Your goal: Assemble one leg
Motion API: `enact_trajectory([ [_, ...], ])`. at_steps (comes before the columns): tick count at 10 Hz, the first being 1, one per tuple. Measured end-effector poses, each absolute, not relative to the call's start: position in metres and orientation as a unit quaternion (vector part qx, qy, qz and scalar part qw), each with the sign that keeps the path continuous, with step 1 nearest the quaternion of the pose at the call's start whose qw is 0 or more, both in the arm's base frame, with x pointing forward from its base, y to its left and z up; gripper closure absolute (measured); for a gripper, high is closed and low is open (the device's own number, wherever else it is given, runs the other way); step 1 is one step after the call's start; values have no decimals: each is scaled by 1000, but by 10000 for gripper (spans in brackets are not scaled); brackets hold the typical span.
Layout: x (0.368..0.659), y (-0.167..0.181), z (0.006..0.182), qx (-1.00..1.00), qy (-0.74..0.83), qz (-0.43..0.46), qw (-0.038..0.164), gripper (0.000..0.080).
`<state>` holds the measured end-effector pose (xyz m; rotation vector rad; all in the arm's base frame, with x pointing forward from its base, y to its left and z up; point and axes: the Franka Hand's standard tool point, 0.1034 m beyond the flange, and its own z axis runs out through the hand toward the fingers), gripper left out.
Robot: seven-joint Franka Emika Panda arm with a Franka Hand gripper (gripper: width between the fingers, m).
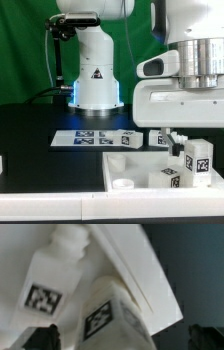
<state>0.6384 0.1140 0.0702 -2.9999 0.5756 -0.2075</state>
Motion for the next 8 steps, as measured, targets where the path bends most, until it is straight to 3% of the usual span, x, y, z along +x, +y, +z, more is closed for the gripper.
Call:
enact_trajectory([
  [3,640,102,66,-997,-14,-71,9,150],
  [5,640,101,64,-997,10,-80,9,150],
  [6,640,100,64,-997,16,-80,9,272],
  [7,640,100,64,-996,37,-80,11,272],
  [8,640,100,64,-994,74,-79,14,404],
])
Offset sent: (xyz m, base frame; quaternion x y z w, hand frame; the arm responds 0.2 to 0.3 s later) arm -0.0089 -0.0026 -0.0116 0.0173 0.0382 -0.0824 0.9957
